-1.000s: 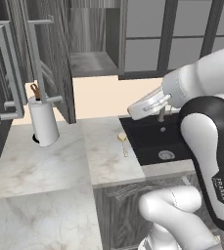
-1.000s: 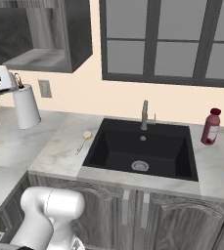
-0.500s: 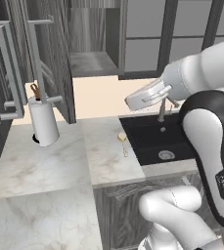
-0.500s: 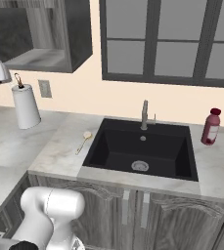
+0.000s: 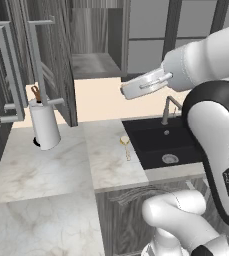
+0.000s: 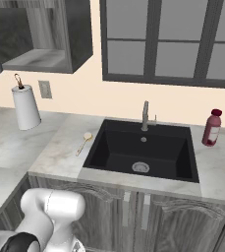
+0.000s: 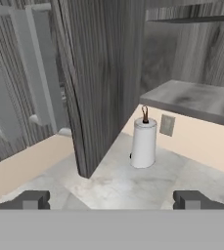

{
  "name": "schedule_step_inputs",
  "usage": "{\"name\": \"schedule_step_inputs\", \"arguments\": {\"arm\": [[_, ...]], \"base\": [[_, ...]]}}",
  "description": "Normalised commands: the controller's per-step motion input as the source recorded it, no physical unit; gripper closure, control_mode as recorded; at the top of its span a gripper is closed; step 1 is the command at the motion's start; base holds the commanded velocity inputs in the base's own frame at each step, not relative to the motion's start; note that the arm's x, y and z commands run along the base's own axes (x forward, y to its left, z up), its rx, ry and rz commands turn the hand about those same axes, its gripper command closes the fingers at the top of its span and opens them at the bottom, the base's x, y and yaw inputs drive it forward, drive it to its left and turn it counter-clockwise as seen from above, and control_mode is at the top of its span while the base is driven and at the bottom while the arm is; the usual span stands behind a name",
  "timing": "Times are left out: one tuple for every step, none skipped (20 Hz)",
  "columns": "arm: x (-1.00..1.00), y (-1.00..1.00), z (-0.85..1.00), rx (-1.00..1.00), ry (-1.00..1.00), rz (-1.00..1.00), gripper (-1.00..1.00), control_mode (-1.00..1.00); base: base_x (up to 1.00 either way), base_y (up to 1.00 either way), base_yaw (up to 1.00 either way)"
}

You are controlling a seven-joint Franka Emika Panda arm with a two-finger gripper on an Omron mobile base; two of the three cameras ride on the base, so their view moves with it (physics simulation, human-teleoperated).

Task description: Open the cabinet. Pick the dish brush and place it next to the sink. Then close the cabinet.

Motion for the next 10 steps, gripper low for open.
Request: {"name": "schedule_step_inputs", "arguments": {"arm": [[-0.09,0.24,0.15,0.07,0.00,0.00,-1.00,-1.00],[-0.10,0.27,0.12,0.07,0.00,0.00,-1.00,-1.00],[-0.06,0.27,0.11,0.07,0.00,0.00,-1.00,-1.00],[-0.01,0.25,0.10,0.07,0.00,0.00,-1.00,-1.00],[0.00,0.25,0.09,0.07,0.00,0.00,-1.00,-1.00],[0.00,0.22,0.09,0.08,0.00,0.00,-1.00,-1.00],[0.00,0.19,0.08,0.08,0.00,0.00,-1.00,-1.00],[0.00,0.18,0.08,0.09,0.00,0.00,-1.00,-1.00],[0.00,0.18,0.06,0.10,0.00,0.00,-1.00,-1.00],[0.00,0.16,0.05,0.10,0.00,0.00,-1.00,-1.00]], "base": [[0.00,0.00,0.00],[0.00,0.00,0.00],[0.00,0.00,0.00],[0.00,0.00,0.00],[0.00,0.00,0.00],[0.00,0.00,0.00],[0.00,0.00,0.00],[0.00,0.00,0.00],[0.00,0.00,0.00],[0.00,0.00,0.00]]}}
